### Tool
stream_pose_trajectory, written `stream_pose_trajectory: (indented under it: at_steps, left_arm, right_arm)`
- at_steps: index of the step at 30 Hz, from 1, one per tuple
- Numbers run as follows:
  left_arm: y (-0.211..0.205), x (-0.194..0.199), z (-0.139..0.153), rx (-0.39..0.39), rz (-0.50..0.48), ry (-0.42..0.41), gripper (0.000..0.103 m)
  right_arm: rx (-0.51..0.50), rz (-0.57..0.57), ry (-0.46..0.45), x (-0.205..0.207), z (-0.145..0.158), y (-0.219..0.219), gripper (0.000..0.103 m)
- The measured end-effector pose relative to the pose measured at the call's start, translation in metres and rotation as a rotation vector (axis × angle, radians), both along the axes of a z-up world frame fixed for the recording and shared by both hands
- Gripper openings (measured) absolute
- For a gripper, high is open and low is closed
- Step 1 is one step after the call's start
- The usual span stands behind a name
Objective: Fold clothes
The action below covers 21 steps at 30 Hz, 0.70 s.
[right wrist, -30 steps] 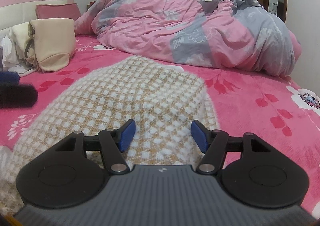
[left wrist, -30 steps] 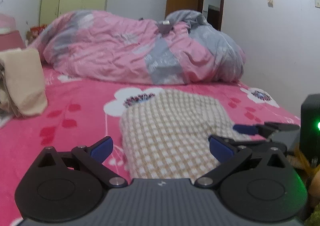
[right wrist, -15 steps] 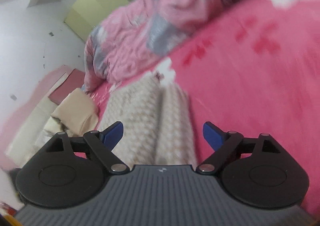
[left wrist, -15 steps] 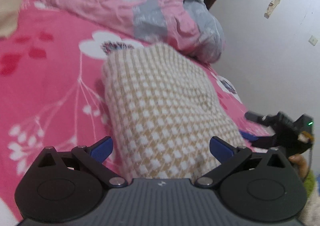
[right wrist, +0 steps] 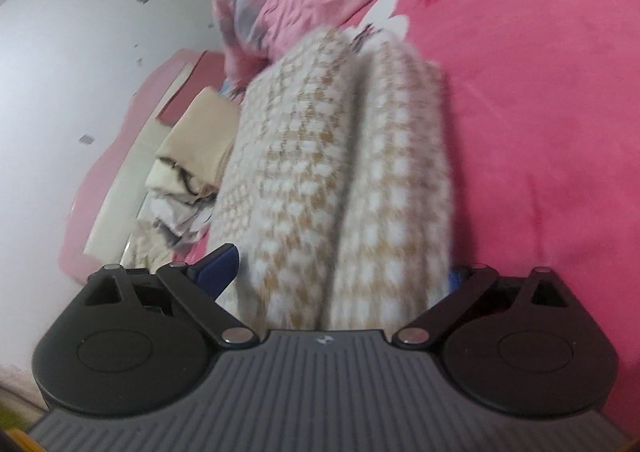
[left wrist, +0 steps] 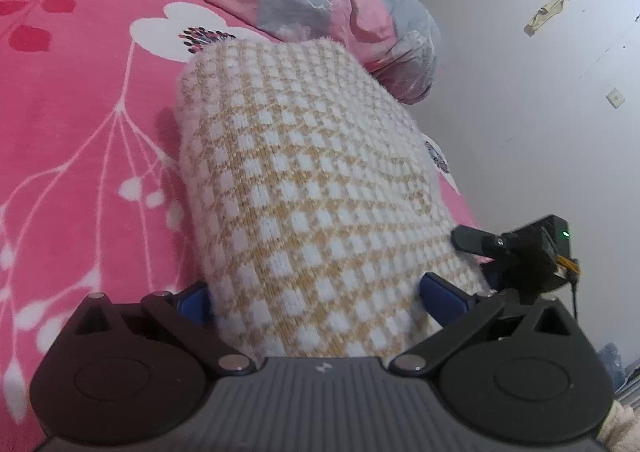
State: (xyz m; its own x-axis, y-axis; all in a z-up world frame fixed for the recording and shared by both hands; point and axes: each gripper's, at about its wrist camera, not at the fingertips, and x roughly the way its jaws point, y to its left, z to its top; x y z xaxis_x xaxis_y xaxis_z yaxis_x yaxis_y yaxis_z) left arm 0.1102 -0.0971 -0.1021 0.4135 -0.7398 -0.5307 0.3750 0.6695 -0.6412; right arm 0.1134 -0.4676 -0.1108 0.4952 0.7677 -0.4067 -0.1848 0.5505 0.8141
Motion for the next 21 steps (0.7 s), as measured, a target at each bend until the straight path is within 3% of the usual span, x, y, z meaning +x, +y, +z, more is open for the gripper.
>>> stream_pose_trajectory:
  at_steps: [6,9,14,21]
  left_arm:
    - [-0.004,0.006,-0.004,-0.024,0.006,-0.003,0.103]
    - [-0.007,0.006,-0.005,-0.024,0.020,-0.008,0.103]
    - [-0.009,0.006,-0.001,-0.011,0.035,0.006,0.103]
    - [-0.012,0.006,0.007,-0.008,0.067,0.031,0.103]
  right_arm:
    - [0.052,0.083,-0.007,0.031,-0.003,0.002,0.092]
    - [0.032,0.098,-0.027,0.040,-0.004,0.008,0.082]
    - [0.027,0.076,-0.031,0.037,-0.003,0.009,0.070]
    - [-0.035,0.052,-0.036,0.031,0.014,0.016,0.064]
